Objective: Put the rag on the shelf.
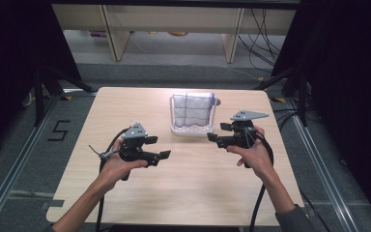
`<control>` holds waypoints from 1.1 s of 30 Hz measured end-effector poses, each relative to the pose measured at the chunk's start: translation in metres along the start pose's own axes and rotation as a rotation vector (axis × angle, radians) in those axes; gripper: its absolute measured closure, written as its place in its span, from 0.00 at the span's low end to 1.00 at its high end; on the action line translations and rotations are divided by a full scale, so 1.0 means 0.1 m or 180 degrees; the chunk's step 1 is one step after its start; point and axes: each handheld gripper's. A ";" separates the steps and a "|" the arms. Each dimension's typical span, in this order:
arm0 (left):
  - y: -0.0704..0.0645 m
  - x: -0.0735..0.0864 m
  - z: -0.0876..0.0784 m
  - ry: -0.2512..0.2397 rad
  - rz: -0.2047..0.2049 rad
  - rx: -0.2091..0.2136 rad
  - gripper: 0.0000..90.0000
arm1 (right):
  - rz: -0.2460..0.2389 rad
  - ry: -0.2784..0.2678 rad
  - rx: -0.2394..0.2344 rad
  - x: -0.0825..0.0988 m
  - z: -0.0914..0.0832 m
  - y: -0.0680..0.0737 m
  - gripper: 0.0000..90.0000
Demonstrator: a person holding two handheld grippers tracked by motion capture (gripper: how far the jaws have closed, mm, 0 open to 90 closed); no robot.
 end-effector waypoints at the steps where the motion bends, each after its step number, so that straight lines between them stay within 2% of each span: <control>1: -0.01 0.01 0.00 0.0011 -0.0009 0.0022 0.26 | 0.0000 0.0000 0.0000 0.00 0.00 0.00 0.34; 2: -0.02 0.03 0.00 0.0028 -0.0015 0.0014 0.26 | 0.0067 0.0030 -0.0039 0.02 0.00 0.03 0.34; 3: -0.03 0.05 0.01 0.0016 -0.0014 -0.0011 0.26 | -0.0009 0.0017 -0.0019 0.04 0.00 0.03 0.34; 5: -0.04 0.08 0.01 0.0041 0.0007 0.0017 0.26 | -0.0010 -0.0002 -0.0035 0.06 0.01 0.04 0.34; 6: -0.04 0.10 0.01 0.0043 -0.0003 0.0028 0.26 | 0.0049 0.0027 -0.0019 0.07 0.01 0.06 0.34; 7: -0.05 0.11 0.01 0.0050 -0.0012 -0.0002 0.26 | -0.0078 0.0036 -0.0037 0.08 0.01 0.04 0.34; 8: -0.05 0.13 0.01 0.0049 -0.0011 -0.0008 0.25 | -0.0044 0.0033 -0.0001 0.12 0.01 0.06 0.34; 10: -0.05 0.15 0.00 0.0062 -0.0016 0.0009 0.25 | 0.0007 0.0044 -0.0035 0.13 0.01 0.08 0.34; 11: -0.05 0.17 0.00 0.0044 -0.0021 0.0023 0.25 | -0.0082 0.0023 -0.0036 0.15 0.02 0.06 0.34; 13: -0.06 0.21 -0.01 0.0063 -0.0028 -0.0007 0.25 | 0.0027 0.0027 -0.0060 0.19 0.02 0.09 0.34; 14: -0.06 0.23 0.00 0.0061 -0.0016 0.0013 0.25 | 0.0045 0.0001 -0.0080 0.22 0.03 0.09 0.34; 15: -0.07 0.25 -0.01 0.0086 0.0013 -0.0019 0.25 | 0.0009 0.0006 -0.0048 0.24 0.03 0.09 0.33; 16: -0.08 0.27 -0.01 0.0102 0.0033 -0.0043 0.25 | 0.0004 0.0001 -0.0080 0.26 0.04 0.09 0.34; 17: -0.08 0.28 -0.01 0.0111 0.0038 -0.0021 0.25 | 0.0077 0.0018 -0.0099 0.29 0.04 0.11 0.33; 18: -0.09 0.30 -0.01 0.0107 0.0041 -0.0035 0.25 | 0.0012 0.0006 -0.0050 0.31 0.05 0.10 0.33; 19: -0.09 0.31 0.00 0.0102 0.0029 -0.0017 0.25 | -0.0005 -0.0010 -0.0092 0.36 0.07 0.10 0.33; 20: -0.11 0.33 0.00 0.0104 0.0028 -0.0040 0.25 | -0.0005 -0.0010 -0.0092 0.36 0.07 0.10 0.33; 21: -0.11 0.35 0.01 0.0113 0.0047 -0.0051 0.25 | 0.0075 -0.0005 -0.0082 0.40 0.07 0.14 0.33; 23: -0.12 0.39 0.02 0.0146 0.0068 -0.0041 0.25 | 0.0023 -0.0014 -0.0147 0.47 0.11 0.15 0.33; 28: -0.16 0.50 0.03 0.0141 0.0102 -0.0027 0.25 | -0.0014 0.0068 -0.0176 0.59 0.17 0.22 0.33; 30: -0.18 0.54 0.02 0.0145 0.0094 -0.0035 0.25 | -0.0025 0.0121 -0.0249 0.62 0.20 0.26 0.33; 33: -0.19 0.63 0.00 0.0159 0.0059 -0.0036 0.25 | -0.0045 0.0158 -0.0230 0.66 0.19 0.32 0.33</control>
Point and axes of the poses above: each handheld gripper's, and its own axes: z roughly forward along the jaws, x roughly out of its underside, y roughly to its left, and after that the axes turned 5 degrees about -x, right-handed
